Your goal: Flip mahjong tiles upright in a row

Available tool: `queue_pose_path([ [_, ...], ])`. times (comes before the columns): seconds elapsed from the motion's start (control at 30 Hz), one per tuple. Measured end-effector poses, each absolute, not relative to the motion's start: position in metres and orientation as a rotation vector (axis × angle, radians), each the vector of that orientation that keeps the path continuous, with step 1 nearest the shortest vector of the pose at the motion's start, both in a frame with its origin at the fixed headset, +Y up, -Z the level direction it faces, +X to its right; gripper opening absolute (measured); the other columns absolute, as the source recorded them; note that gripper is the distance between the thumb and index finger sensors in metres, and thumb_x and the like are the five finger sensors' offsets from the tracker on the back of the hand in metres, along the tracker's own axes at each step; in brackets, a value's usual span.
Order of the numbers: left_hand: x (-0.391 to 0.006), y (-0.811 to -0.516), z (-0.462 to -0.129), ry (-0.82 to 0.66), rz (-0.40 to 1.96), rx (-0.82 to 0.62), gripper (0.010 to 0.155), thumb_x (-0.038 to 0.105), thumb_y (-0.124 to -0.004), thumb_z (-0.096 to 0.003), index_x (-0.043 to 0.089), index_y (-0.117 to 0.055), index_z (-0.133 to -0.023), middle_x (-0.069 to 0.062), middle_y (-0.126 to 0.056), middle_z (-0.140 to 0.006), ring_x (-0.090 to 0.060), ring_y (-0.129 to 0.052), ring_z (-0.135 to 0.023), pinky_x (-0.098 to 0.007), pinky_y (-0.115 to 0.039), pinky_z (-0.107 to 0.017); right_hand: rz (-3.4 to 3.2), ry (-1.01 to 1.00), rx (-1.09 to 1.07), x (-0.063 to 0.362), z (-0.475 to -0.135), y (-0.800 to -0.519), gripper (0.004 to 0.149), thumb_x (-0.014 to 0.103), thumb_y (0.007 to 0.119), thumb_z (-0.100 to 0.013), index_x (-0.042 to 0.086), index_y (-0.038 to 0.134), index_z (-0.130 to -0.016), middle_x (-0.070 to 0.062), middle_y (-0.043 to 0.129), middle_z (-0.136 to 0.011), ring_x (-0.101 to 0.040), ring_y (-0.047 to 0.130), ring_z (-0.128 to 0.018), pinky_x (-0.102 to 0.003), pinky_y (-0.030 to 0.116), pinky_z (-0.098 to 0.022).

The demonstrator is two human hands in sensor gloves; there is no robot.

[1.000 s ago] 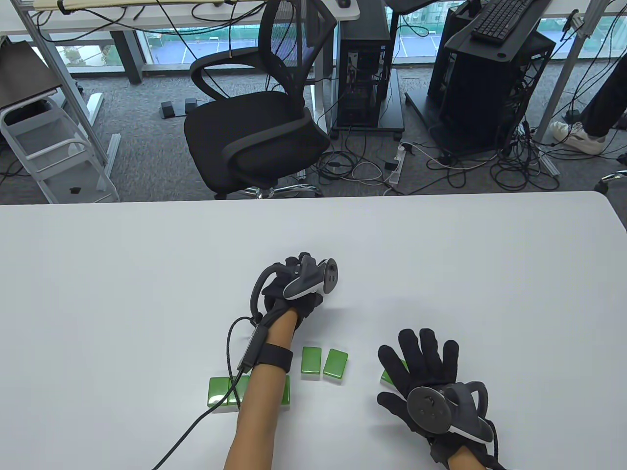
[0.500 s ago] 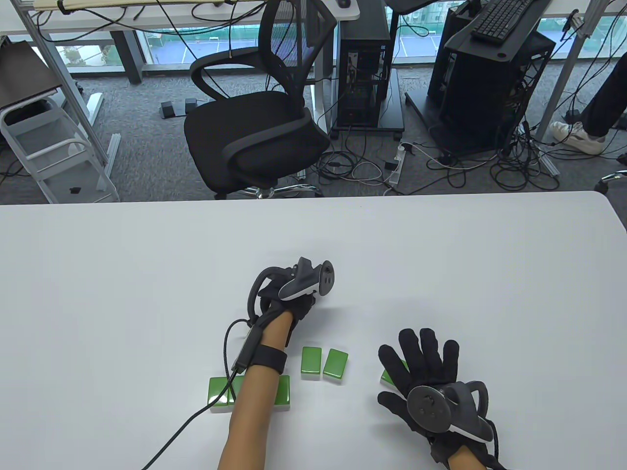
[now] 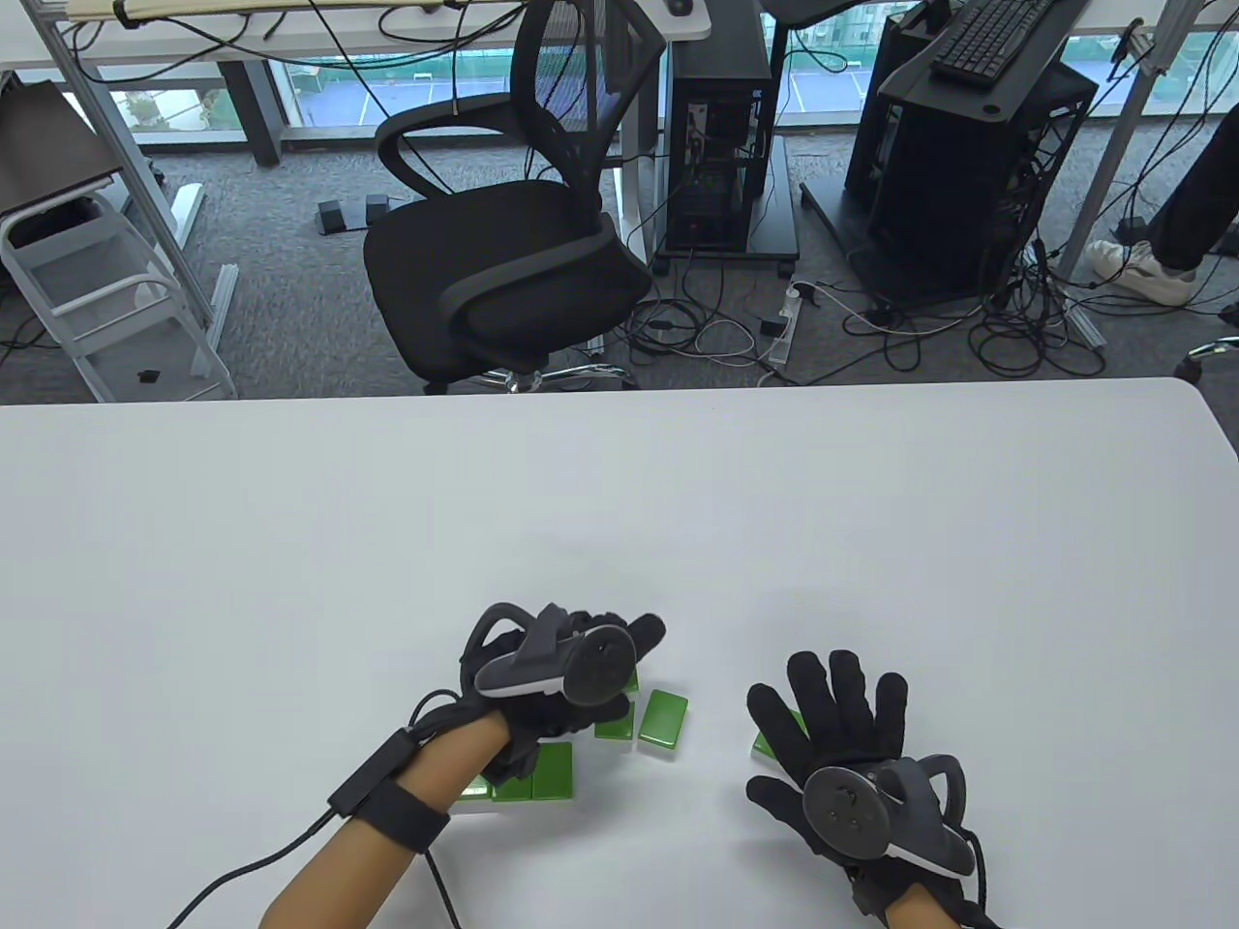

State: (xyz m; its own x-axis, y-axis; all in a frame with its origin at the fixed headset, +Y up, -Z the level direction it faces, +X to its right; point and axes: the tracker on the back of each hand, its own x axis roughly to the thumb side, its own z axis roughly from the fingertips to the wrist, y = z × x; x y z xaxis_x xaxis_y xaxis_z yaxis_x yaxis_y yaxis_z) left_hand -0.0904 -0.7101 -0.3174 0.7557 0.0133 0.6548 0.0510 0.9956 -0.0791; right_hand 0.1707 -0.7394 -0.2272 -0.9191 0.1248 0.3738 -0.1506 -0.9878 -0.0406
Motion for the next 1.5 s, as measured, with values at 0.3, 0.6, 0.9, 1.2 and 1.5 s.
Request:
queue_pose_path([
  [0.3,-0.103,-0.732,-0.27,-0.764,-0.027,-0.083,0.083,0.057,-0.082,-0.0304,0.033,-0.047,-0.102,-0.001,-0.074,-0.099,-0.029,-0.091,-0.085,-0.058,-0.069,-0.069,2.953,-0.088,0.57,0.17,-0.228,-0.741,0.077,0.063,0.054,-0.046,0.043,0.003,-0.1,0.0,-0.012,-0.11,-0.038,-0.013,-0.096,-0.068,0.002,-0.067],
  [0.6,-0.102,-0.751,-0.258,-0.8,-0.068,-0.088,0.087,0.058,-0.083,-0.0292,0.031,-0.044,-0.102,0.0,-0.074,-0.099,-0.03,-0.088,-0.088,-0.06,-0.065,-0.072,2.96,-0.08,0.576,0.17,-0.227,-0.741,0.077,0.063,0.054,-0.046,0.043,0.002,-0.1,0.0,-0.012,-0.11,-0.038,-0.013,-0.096,-0.068,0.002,-0.067],
  [0.9,-0.101,-0.754,-0.262,-0.765,-0.096,-0.091,0.088,0.057,-0.084,-0.0293,0.031,-0.043,-0.102,0.0,-0.073,-0.099,-0.03,-0.087,-0.089,-0.06,-0.065,-0.072,2.965,-0.067,0.585,0.169,-0.227,-0.741,0.077,0.063,0.054,-0.046,0.043,0.002,-0.1,0.0,-0.011,-0.11,-0.038,-0.013,-0.096,-0.068,0.002,-0.067],
  [1.2,-0.095,-0.755,-0.262,-0.75,-0.156,-0.087,0.088,0.057,-0.085,-0.0289,0.031,-0.043,-0.103,-0.001,-0.071,-0.1,-0.03,-0.087,-0.088,-0.06,-0.065,-0.072,2.962,-0.066,0.588,0.168,-0.227,-0.741,0.077,0.063,0.054,-0.046,0.043,0.002,-0.1,0.0,-0.012,-0.11,-0.038,-0.013,-0.096,-0.068,0.002,-0.067],
  [1.5,-0.089,-0.756,-0.26,-0.738,-0.228,-0.078,0.086,0.057,-0.085,-0.0285,0.032,-0.046,-0.102,-0.002,-0.072,-0.098,-0.029,-0.09,-0.086,-0.059,-0.066,-0.071,2.962,-0.066,0.588,0.168,-0.227,-0.741,0.077,0.063,0.054,-0.046,0.043,0.002,-0.1,0.0,-0.012,-0.11,-0.038,-0.013,-0.096,-0.068,0.002,-0.067],
])
